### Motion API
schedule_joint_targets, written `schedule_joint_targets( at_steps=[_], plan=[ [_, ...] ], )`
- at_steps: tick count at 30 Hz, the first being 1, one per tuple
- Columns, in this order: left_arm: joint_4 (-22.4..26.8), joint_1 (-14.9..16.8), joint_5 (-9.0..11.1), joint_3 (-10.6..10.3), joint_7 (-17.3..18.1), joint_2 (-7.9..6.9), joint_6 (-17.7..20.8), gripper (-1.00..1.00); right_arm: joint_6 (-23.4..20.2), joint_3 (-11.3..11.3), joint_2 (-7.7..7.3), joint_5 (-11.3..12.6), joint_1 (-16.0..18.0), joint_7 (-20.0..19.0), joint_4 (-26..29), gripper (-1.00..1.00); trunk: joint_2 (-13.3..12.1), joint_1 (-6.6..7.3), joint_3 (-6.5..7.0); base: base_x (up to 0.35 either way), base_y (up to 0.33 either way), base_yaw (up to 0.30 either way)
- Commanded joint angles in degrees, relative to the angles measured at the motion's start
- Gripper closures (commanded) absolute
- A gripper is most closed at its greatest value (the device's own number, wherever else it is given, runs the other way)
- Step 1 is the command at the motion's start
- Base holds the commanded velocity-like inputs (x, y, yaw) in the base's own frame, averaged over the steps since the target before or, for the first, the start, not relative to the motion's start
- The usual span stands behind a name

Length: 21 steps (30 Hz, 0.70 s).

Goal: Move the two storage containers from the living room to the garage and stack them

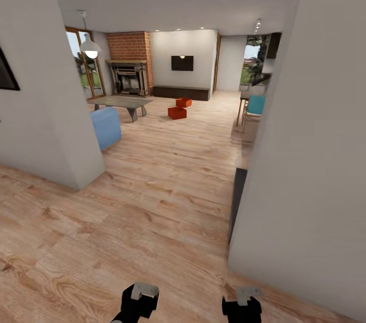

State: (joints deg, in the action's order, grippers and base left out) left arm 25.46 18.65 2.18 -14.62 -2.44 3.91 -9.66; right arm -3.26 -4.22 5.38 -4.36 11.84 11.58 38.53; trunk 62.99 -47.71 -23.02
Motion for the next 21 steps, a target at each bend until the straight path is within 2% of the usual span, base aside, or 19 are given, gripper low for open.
schedule_joint_targets(
  at_steps=[1,12,21],
  plan=[
    [-0.05,0.05,0.33,-0.31,-0.26,-0.06,-0.2,-1.0,-0.34,-0.17,-0.02,-0.46,0.02,0.37,0.05,-1.0,0.03,-0.04,-0.06,0.333,-0.001,0.0],
    [0.01,0.05,0.56,-0.06,-0.71,-0.05,-0.35,-1.0,-0.34,-0.24,-0.02,-0.47,0.02,0.37,-0.55,-1.0,0.03,-0.04,-0.06,0.335,0.0,0.0],
    [0.02,0.06,0.43,-0.11,-0.53,0.2,-0.27,-1.0,-0.34,-0.19,-0.02,-0.47,0.02,0.37,-0.57,-1.0,0.03,-0.04,-0.06,0.293,0.059,0.0]
  ],
)
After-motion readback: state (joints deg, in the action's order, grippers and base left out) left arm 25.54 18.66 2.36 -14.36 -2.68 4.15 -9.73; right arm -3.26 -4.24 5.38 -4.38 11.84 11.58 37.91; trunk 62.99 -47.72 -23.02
